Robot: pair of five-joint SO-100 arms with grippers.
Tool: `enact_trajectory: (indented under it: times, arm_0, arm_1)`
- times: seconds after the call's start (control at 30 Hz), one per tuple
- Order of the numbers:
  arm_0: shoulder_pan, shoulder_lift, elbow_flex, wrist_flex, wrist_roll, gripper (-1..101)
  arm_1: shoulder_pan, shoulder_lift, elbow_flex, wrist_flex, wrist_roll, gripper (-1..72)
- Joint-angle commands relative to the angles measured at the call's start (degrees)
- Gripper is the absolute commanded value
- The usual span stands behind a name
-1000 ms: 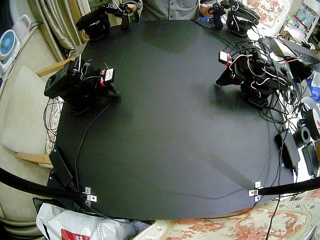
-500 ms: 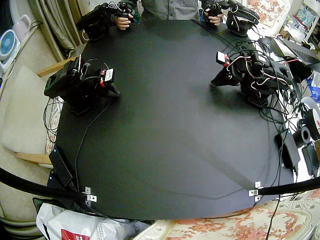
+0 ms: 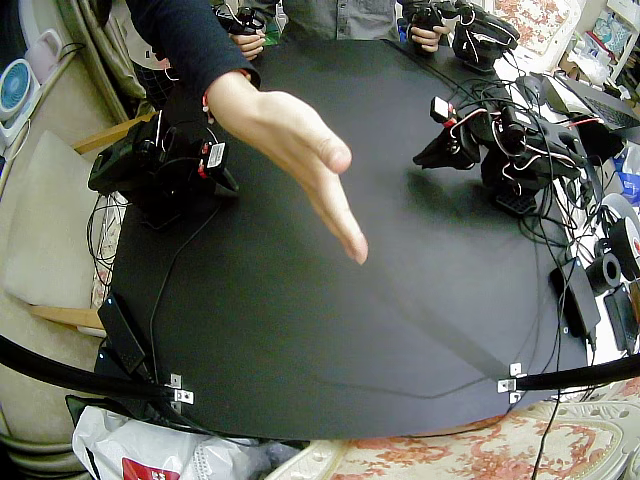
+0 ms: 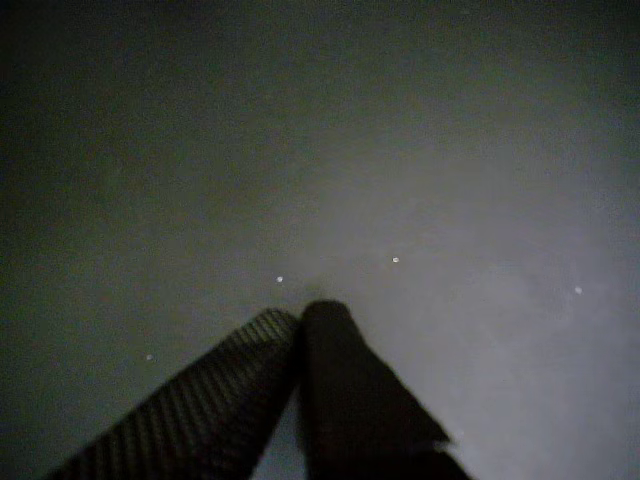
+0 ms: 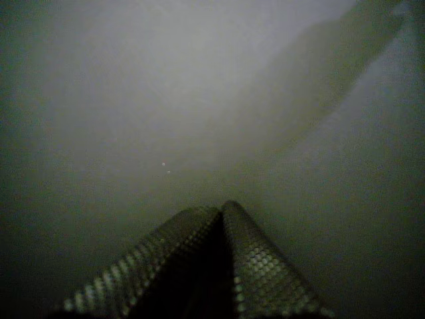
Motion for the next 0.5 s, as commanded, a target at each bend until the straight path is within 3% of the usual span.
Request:
enact_trajectory:
  times: [0.0, 0.13, 0.27, 0.47]
  arm_0:
    - [0.62, 1.05, 0.70, -1.05, -0.88, 0]
    - [1.49, 1.05, 0.62, -4.13, 0.62, 0]
    - [-1.85, 1.05, -10.99, -7.73, 6.33, 0]
    - [-18.90, 1.05, -21.97, -24.17, 15.47, 0]
  arm_1:
    - [-0.09, 0.62, -0.53, 0.79, -0.18, -0.3]
    - [0.00, 0.62, -0.53, 0.88, 0.09, -0.3]
    - [-0.09, 0.62, -0.53, 0.88, -0.09, -0.3]
    - [-0.18, 0.62, -0.53, 0.88, 0.09, -0.3]
